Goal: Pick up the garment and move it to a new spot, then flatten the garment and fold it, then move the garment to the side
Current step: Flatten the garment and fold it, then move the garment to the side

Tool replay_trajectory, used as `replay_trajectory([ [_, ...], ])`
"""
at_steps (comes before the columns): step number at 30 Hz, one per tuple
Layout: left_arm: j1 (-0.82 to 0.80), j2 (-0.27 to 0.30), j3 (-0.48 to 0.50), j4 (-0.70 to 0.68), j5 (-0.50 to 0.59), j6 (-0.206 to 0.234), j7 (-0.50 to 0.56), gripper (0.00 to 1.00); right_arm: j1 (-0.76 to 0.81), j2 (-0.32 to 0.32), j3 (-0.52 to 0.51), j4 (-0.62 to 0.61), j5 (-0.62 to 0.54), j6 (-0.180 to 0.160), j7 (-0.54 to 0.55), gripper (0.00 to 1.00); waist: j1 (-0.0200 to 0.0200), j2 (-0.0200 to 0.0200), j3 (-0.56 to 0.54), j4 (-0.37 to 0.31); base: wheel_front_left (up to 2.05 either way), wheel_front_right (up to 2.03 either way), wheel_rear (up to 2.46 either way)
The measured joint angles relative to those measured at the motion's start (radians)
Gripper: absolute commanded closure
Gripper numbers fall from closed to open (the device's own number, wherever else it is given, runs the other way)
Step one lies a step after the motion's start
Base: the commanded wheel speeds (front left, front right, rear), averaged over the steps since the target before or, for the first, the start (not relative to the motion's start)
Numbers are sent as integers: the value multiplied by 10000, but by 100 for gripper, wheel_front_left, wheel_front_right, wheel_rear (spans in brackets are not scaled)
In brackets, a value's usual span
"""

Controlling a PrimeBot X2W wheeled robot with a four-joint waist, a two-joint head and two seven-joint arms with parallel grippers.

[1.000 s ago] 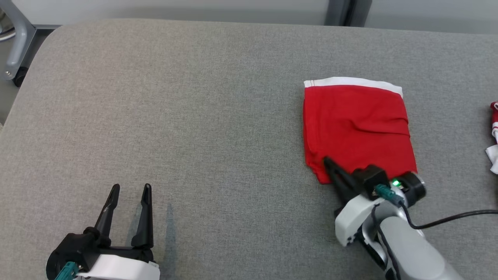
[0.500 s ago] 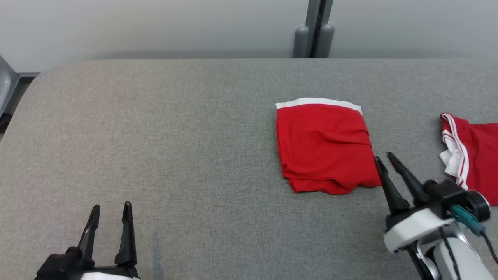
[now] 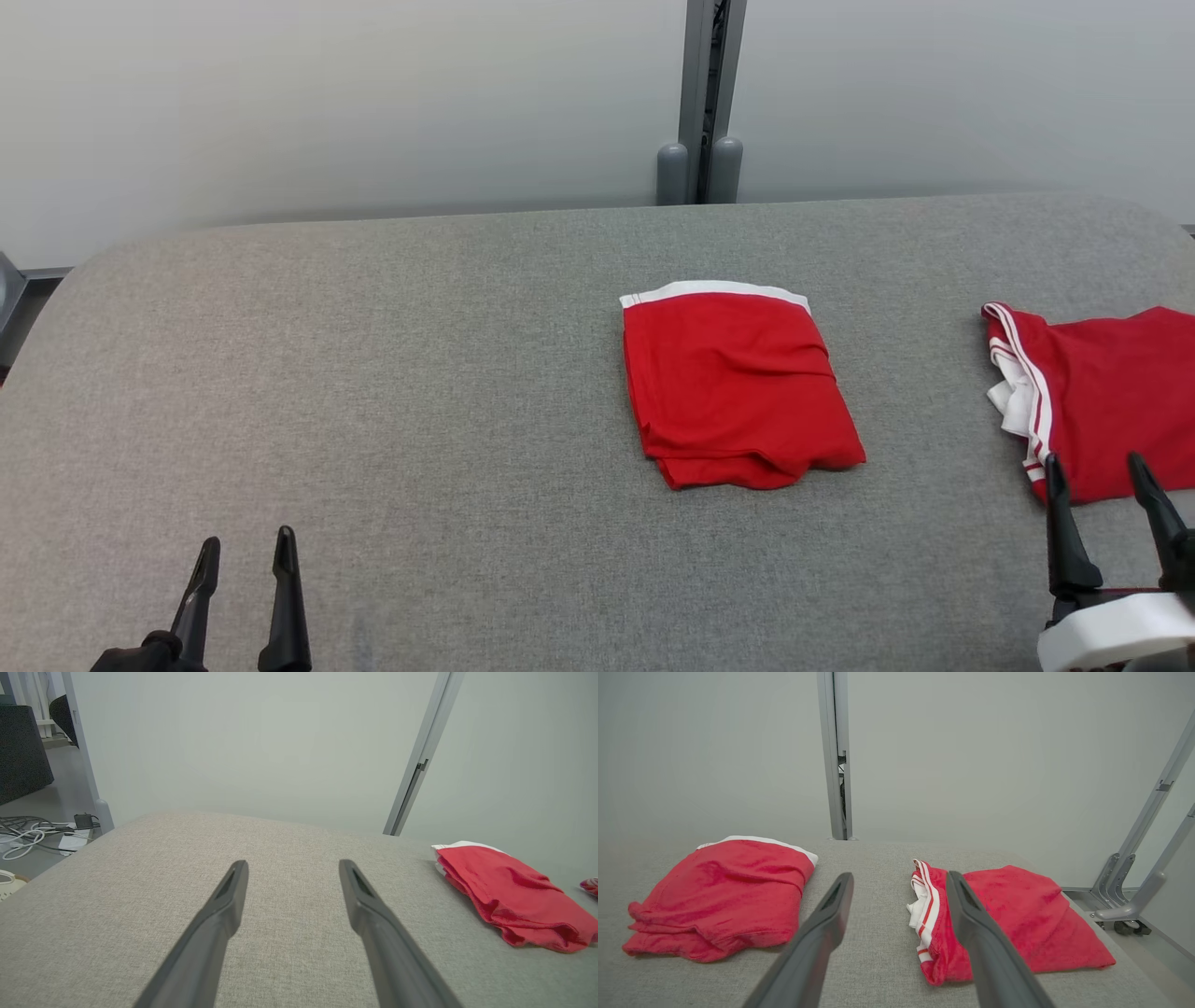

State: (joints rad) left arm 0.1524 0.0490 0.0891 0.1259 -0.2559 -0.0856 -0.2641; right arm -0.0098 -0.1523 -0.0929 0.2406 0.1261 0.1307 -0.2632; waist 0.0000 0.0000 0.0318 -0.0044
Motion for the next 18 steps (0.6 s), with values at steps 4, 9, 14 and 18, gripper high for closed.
replay_trajectory([
  [4,0,0,-8,12,2,-15,0,0,-10,65,6,0,-33,0,0,0,0,0,26,39,0,0,0],
  [9,-2,0,-48,29,6,-48,0,0,-135,67,27,2,-48,0,-2,0,0,0,111,160,0,0,0],
  [14,-67,0,-105,44,23,-102,0,0,-885,109,477,443,788,0,282,0,0,0,322,287,0,0,0],
  [18,-295,-2,-251,42,81,-146,0,0,-2154,-67,1254,1009,2150,0,2203,0,0,0,659,414,0,0,0],
])
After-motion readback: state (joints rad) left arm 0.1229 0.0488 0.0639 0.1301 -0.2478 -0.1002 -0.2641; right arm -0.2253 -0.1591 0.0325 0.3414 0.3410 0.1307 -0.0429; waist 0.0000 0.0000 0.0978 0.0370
